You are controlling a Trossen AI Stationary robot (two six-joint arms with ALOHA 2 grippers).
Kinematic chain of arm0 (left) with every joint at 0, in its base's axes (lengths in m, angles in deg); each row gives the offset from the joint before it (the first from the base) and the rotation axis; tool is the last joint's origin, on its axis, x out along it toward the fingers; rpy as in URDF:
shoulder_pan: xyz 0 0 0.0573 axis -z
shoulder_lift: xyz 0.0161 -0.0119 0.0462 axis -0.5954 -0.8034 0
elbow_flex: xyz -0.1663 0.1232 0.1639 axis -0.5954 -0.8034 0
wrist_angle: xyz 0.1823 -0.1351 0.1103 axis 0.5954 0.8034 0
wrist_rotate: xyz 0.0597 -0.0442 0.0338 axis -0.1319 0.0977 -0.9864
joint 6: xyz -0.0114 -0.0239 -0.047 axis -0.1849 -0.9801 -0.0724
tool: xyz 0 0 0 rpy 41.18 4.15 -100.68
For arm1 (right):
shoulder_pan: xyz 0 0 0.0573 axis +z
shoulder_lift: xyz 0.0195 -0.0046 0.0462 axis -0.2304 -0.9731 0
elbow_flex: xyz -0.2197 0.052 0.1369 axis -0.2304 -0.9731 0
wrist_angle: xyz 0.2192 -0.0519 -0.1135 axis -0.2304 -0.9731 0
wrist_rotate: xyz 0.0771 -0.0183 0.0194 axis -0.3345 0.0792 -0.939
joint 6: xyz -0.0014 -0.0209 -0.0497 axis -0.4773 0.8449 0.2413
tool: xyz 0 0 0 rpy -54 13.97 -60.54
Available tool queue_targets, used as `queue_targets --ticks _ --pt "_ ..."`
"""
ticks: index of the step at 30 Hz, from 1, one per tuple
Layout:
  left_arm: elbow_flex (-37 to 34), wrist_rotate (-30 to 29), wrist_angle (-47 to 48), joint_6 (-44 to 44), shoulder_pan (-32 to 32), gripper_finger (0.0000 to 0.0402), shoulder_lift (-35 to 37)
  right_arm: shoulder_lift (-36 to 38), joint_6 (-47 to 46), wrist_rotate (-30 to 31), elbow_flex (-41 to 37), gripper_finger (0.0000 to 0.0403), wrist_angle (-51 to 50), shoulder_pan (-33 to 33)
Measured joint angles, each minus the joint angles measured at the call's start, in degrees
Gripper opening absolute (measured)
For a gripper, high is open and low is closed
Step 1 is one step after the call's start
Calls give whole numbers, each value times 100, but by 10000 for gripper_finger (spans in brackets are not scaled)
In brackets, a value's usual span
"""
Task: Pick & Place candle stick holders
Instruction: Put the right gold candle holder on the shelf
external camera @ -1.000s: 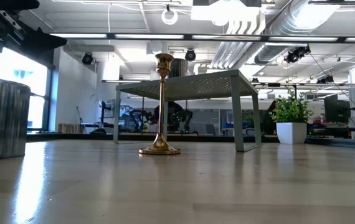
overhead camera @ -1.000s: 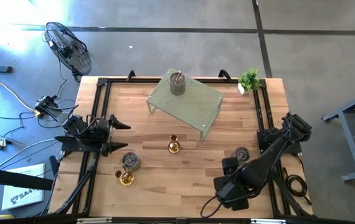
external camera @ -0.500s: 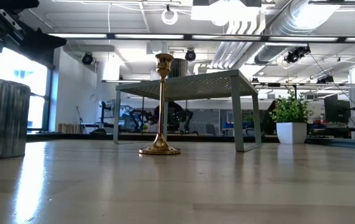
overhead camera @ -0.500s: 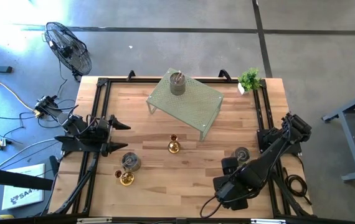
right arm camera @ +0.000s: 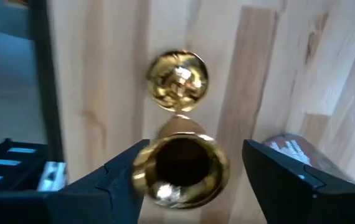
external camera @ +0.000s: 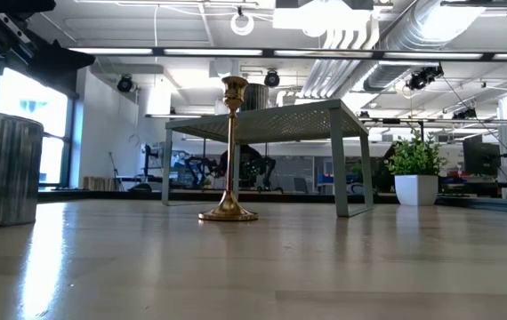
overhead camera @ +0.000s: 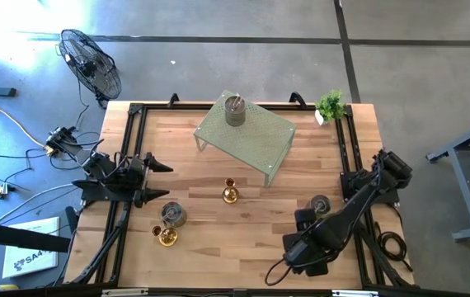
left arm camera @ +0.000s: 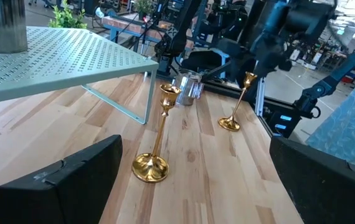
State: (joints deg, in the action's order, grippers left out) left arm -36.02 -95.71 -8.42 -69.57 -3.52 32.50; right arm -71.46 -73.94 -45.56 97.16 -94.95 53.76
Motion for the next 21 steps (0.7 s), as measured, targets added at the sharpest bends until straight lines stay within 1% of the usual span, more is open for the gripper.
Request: queue_targets --ticks 4,16,21 --pt "0 0 0 0 1 399 1 -1 3 64 -195 239 68 -14" --pt "2 -17 29 4 1 399 1 -2 7 -34 -83 238 331 -21" --pt "0 -17 28 4 0 399 1 -2 5 -88 -83 228 327 -23"
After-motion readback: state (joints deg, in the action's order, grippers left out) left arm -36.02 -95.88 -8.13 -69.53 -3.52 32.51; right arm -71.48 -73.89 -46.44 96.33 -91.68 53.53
